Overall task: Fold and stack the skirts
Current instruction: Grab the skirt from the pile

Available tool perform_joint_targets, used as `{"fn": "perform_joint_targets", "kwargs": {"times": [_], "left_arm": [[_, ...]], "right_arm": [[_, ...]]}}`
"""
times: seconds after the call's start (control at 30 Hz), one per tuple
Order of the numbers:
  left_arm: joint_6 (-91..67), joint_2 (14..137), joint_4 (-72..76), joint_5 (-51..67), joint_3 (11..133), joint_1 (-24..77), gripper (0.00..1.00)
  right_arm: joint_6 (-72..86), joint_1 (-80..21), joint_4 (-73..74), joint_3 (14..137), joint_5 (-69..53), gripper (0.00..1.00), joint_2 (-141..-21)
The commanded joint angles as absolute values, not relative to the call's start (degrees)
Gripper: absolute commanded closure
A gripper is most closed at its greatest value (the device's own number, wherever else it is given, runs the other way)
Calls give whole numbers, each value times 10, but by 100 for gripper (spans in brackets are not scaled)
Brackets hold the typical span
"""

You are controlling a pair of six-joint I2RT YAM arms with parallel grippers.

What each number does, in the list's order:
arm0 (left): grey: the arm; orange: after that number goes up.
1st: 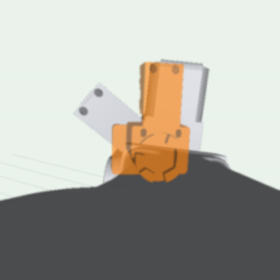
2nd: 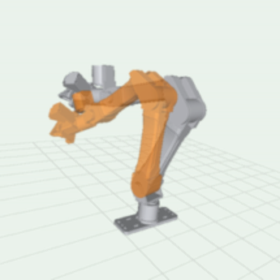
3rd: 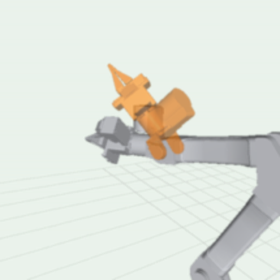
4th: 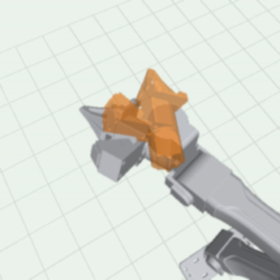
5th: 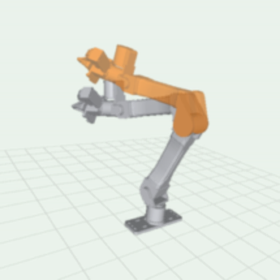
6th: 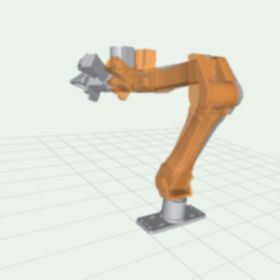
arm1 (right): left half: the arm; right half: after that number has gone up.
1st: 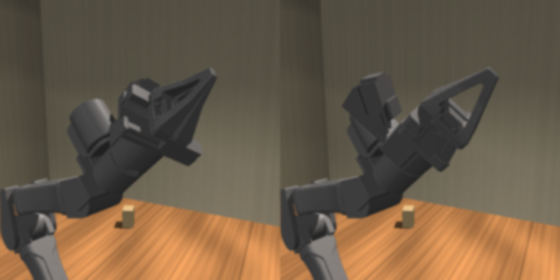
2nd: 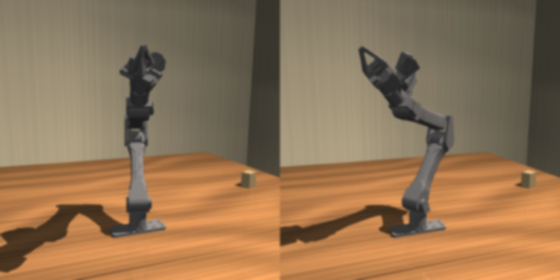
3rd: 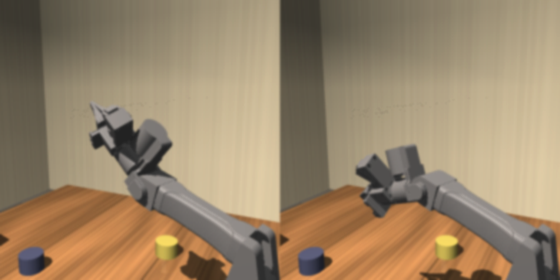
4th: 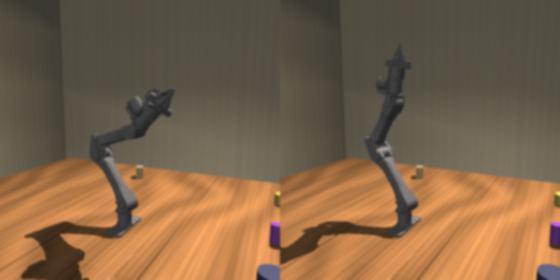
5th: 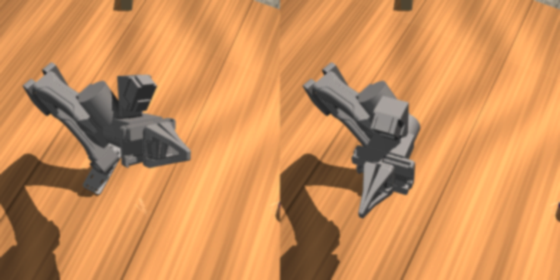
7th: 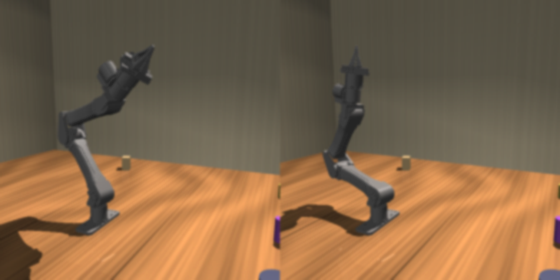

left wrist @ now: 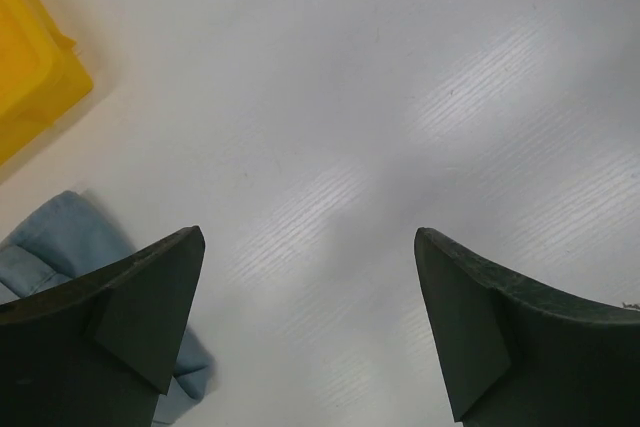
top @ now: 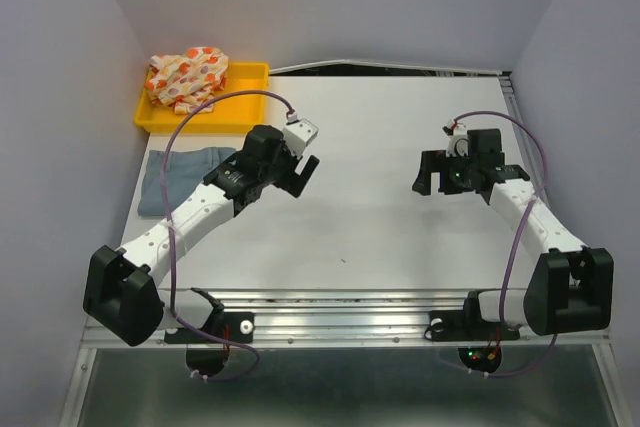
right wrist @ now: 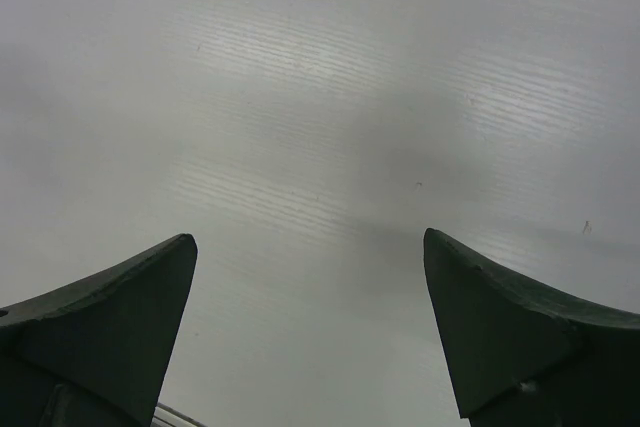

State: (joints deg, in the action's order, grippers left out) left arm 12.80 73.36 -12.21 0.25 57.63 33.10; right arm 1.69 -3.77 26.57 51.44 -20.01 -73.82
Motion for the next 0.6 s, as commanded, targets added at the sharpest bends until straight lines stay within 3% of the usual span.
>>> {"fn": "perform_joint_targets", "kwargs": {"times": [0.0,0.27,0.57], "left_arm": [[146,717,-120,14,581,330,2],[173,706,-147,33,644,304,2],[146,832,-167,88,870,71,3]], "right_arm": [[8,-35,251,511,-208,0,-723],[7,-35,250,515,-207,0,-730],[7,-35,253,519,-208,0,-746]]}}
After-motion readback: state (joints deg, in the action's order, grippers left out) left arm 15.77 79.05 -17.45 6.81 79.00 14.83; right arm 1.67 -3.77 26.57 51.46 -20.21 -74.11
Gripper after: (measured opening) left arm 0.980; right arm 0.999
